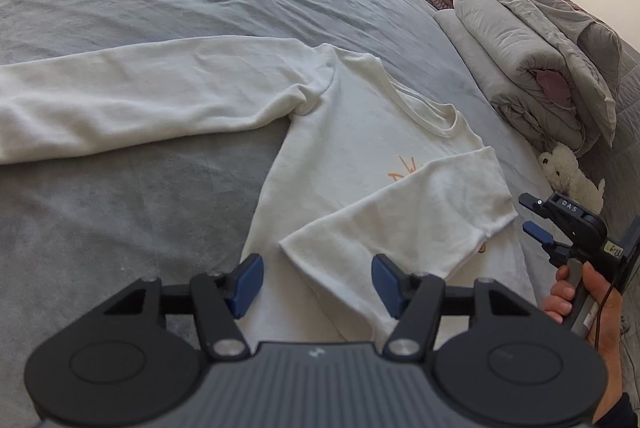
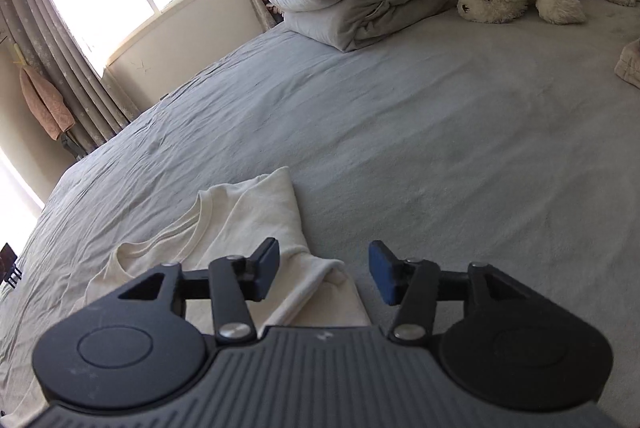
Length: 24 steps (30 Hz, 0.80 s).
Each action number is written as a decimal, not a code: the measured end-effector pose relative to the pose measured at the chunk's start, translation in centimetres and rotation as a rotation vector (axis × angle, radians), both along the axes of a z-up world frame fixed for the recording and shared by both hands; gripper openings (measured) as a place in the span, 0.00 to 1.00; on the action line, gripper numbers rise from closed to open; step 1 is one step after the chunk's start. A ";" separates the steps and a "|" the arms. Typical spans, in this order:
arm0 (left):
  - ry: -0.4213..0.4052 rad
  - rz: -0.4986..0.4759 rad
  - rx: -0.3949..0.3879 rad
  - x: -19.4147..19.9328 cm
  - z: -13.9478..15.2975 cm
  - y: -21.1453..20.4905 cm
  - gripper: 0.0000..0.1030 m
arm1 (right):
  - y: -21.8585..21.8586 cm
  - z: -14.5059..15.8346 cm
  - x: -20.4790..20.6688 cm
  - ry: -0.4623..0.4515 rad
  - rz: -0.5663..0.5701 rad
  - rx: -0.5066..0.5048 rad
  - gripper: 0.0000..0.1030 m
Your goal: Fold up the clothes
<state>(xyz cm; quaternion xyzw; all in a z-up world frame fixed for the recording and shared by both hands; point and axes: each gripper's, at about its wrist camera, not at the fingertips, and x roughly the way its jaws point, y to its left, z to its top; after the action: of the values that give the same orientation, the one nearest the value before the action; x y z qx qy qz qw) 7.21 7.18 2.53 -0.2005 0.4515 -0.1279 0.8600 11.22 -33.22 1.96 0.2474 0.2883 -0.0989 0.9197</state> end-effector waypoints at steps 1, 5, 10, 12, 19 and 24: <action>-0.001 -0.001 0.002 0.0 0.0 0.0 0.60 | 0.4 -0.1 0.1 0.010 0.007 -0.032 0.50; 0.000 0.000 0.011 0.0 0.0 0.0 0.55 | 1.8 -0.5 0.7 0.051 0.035 -0.159 0.15; -0.003 -0.009 0.041 -0.1 0.1 -0.3 0.52 | 3.6 -1.3 1.8 0.115 0.074 -0.325 0.14; -0.009 -0.013 0.058 -0.2 0.1 -0.5 0.51 | 4.2 -1.6 2.5 0.149 0.088 -0.392 0.16; -0.056 -0.024 0.171 -0.9 1.0 -1.6 0.50 | 6.1 2.2 -1.3 0.073 0.085 -0.466 0.35; -0.172 -0.028 0.360 -2.1 2.1 -3.0 0.56 | 8.6 3.7 -5.8 0.085 0.237 -0.482 0.47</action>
<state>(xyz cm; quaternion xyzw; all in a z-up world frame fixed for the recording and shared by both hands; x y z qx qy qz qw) 5.16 4.17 4.65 -0.0256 0.3947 -0.0735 0.9155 5.40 -24.59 5.63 -0.0183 0.3218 -0.0667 0.9443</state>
